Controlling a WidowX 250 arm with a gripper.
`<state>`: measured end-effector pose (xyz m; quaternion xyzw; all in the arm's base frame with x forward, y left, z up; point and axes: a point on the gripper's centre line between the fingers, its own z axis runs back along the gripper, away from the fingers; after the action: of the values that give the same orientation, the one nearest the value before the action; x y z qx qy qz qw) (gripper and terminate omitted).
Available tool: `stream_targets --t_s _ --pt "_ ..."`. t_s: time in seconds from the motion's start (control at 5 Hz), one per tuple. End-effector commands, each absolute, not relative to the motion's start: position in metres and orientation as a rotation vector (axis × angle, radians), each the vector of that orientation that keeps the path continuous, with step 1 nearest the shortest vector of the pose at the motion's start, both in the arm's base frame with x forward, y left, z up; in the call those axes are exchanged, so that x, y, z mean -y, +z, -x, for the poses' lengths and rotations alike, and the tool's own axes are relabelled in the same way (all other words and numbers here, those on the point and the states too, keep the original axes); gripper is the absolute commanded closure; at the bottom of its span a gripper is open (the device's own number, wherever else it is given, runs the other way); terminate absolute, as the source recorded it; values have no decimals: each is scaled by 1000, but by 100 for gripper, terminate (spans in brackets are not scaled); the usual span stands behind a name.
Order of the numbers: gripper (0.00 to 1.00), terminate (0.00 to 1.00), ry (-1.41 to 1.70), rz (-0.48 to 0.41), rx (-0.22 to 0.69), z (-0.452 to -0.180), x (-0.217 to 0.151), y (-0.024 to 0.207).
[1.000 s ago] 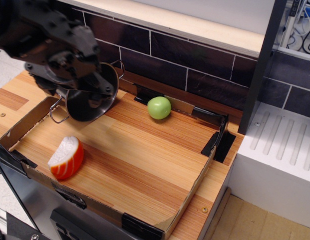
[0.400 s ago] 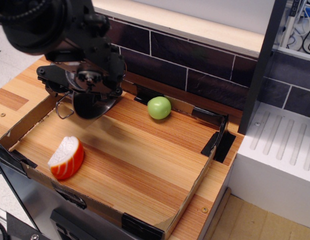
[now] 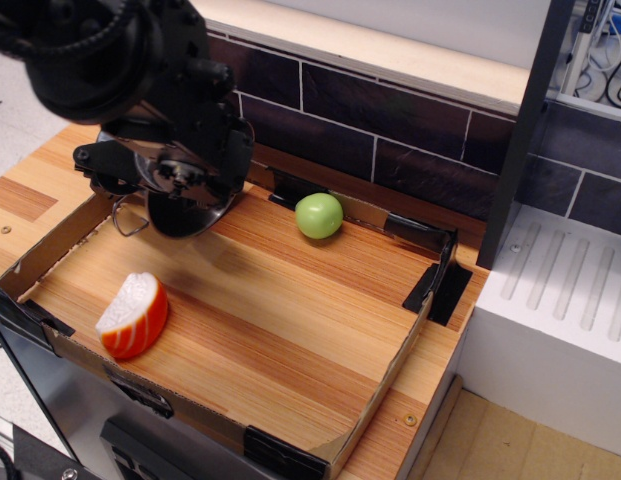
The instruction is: Upright metal pot
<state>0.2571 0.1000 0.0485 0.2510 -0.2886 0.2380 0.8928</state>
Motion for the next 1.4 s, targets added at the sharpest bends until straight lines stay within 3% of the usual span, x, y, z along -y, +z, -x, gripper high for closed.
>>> stream_targets --t_s 0.0,0.4,0.8,1.0,1.2 --pt "100 0 656 -498 627 -272 -108 56" --pt "100 0 727 -491 578 -272 -117 62" --pt "100 0 671 -366 366 -265 -127 73" --pt "100 0 656 -315 205 -263 -138 76" --pt "100 0 662 -320 133 -261 -144 74"
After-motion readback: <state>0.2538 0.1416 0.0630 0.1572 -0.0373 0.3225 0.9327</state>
